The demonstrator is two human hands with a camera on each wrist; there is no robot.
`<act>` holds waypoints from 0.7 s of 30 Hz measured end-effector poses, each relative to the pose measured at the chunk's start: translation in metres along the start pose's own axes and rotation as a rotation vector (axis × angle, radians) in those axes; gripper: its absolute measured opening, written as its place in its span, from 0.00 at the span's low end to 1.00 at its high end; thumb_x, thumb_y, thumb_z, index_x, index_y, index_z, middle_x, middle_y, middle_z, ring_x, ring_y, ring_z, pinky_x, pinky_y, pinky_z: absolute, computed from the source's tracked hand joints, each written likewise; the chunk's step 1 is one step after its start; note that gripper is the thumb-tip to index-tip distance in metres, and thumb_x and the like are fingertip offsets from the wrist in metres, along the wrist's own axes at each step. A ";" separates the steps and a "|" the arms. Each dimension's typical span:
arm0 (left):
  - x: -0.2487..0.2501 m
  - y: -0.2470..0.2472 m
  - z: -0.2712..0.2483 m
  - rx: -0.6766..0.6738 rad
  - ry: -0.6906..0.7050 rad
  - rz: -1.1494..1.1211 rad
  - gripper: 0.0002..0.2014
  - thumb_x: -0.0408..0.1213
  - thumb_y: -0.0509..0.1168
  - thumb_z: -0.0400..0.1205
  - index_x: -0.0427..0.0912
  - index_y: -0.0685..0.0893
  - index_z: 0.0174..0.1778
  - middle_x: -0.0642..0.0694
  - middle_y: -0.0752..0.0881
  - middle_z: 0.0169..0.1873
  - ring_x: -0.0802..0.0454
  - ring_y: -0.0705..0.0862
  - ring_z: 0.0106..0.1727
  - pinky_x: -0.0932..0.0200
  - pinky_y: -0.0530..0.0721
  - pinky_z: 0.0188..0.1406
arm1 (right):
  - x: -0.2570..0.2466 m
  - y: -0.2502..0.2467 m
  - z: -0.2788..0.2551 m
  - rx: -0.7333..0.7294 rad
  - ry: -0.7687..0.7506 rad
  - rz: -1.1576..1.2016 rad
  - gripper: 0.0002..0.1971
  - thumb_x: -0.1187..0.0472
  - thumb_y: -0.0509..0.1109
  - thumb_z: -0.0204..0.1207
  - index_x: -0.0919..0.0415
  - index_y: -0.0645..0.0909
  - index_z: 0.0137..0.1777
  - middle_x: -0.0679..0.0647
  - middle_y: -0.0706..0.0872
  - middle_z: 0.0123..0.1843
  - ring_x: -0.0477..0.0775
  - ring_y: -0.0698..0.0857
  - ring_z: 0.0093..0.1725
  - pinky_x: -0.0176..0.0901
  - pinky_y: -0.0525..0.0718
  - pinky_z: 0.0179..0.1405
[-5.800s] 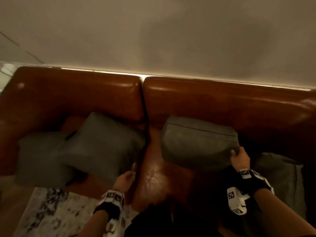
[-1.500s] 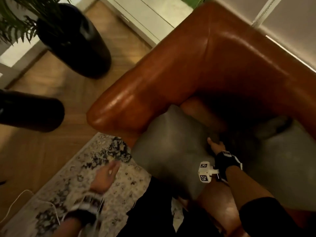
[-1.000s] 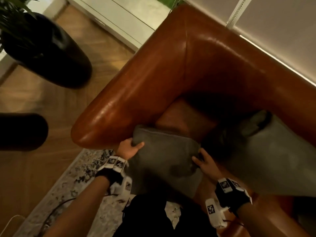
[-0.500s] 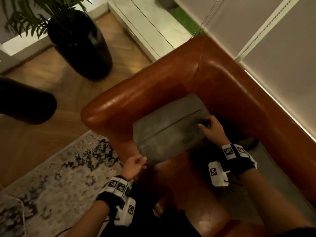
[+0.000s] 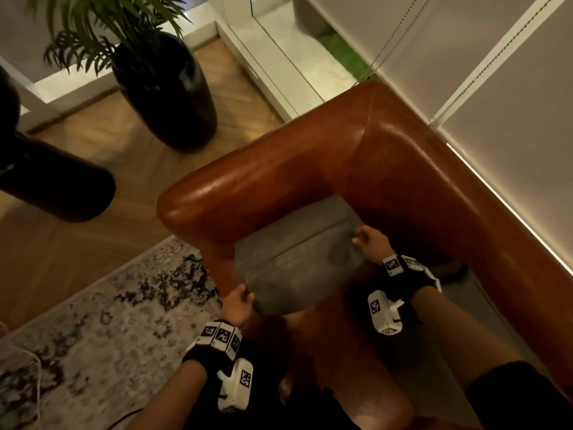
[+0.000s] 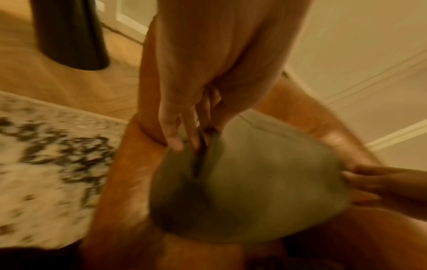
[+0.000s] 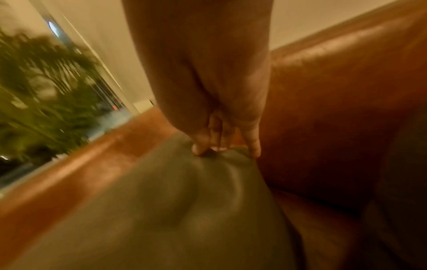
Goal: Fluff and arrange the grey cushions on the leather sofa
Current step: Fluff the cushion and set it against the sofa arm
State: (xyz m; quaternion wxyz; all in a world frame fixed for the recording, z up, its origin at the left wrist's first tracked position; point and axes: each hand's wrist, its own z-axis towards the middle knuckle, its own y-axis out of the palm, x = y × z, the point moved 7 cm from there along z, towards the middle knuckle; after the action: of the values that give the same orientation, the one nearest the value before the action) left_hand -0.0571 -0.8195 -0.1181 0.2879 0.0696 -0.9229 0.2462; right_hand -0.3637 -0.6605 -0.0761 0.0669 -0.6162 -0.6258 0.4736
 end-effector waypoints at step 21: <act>0.011 -0.013 0.006 0.033 -0.526 -1.188 0.26 0.49 0.47 0.87 0.35 0.68 0.75 0.39 0.74 0.72 0.37 0.68 0.76 0.41 0.70 0.66 | -0.035 0.006 0.036 -0.204 0.132 -0.082 0.19 0.54 0.53 0.86 0.65 0.80 0.60 0.64 0.85 0.55 0.68 0.81 0.63 0.51 0.76 0.56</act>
State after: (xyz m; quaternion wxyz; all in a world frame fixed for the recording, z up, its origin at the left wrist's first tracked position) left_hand -0.0652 -0.8334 -0.1109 0.1383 0.6306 -0.7629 0.0340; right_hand -0.3756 -0.7096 -0.0821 0.0641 -0.6235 -0.6896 0.3628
